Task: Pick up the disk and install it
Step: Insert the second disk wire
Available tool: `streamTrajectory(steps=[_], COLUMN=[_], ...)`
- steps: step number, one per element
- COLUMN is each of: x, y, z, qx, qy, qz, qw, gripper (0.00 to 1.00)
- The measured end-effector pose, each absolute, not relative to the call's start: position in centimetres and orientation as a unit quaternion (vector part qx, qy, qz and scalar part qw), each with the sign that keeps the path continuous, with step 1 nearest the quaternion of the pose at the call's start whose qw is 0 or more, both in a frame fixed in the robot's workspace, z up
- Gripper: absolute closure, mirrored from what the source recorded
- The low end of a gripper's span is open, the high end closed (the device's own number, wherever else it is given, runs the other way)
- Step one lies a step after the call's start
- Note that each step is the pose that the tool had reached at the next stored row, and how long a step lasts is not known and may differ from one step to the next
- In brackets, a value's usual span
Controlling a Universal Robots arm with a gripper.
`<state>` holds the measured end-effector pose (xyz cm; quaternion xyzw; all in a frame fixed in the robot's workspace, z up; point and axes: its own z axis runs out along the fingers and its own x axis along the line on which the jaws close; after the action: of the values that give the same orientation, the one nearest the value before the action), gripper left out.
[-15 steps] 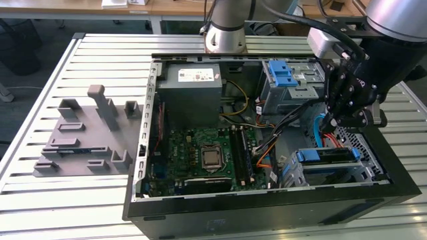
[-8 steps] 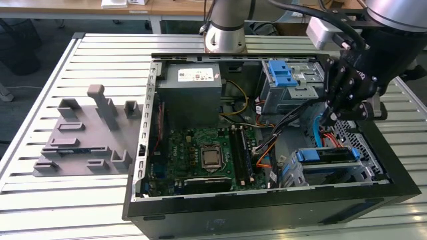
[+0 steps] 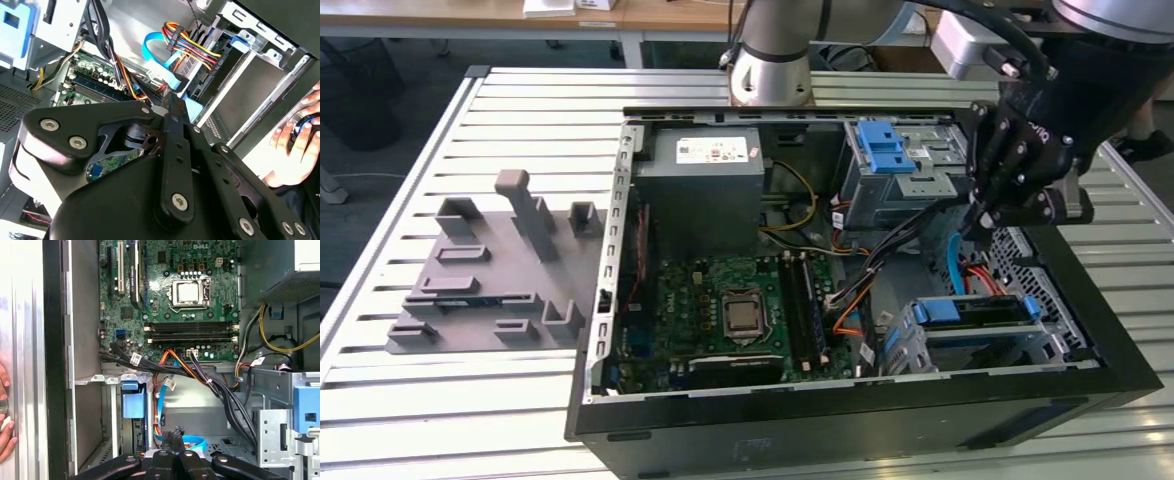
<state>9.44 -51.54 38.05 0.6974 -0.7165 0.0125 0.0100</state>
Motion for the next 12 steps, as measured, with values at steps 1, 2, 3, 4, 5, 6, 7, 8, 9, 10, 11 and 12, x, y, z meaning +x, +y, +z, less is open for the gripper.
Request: streamTrajectory(steps=[1, 2, 3, 4, 5, 6, 7, 8, 9, 10, 11, 12], x=[9.4, 9.4, 9.4, 9.4, 9.4, 9.4, 9.5, 9.5, 9.5, 9.6, 9.7, 9.8], y=[-51.4, -51.1, -50.8, -50.6, -50.4, -50.2, -50.1, -50.0, -49.9, -49.8, -49.8, -49.7], z=[38.1, 38.1, 38.0, 38.0, 38.0, 38.0, 38.0, 37.9, 37.9, 37.9, 37.9, 37.9], qx=[0.697, 0.697, 0.697, 0.697, 0.697, 0.697, 0.696, 0.696, 0.696, 0.696, 0.696, 0.696], qy=[-0.717, -0.716, -0.716, -0.716, -0.716, -0.716, -0.715, -0.715, -0.715, -0.715, -0.715, -0.715], qz=[0.013, 0.015, 0.018, 0.022, 0.027, 0.034, 0.041, 0.047, 0.051, 0.051, 0.051, 0.051], qw=[0.010, 0.012, 0.015, 0.019, 0.024, 0.031, 0.037, 0.044, 0.048, 0.048, 0.048, 0.048], gripper=[0.89, 0.89, 0.89, 0.89, 0.89, 0.89, 0.89, 0.89, 0.89, 0.89, 0.89, 0.89])
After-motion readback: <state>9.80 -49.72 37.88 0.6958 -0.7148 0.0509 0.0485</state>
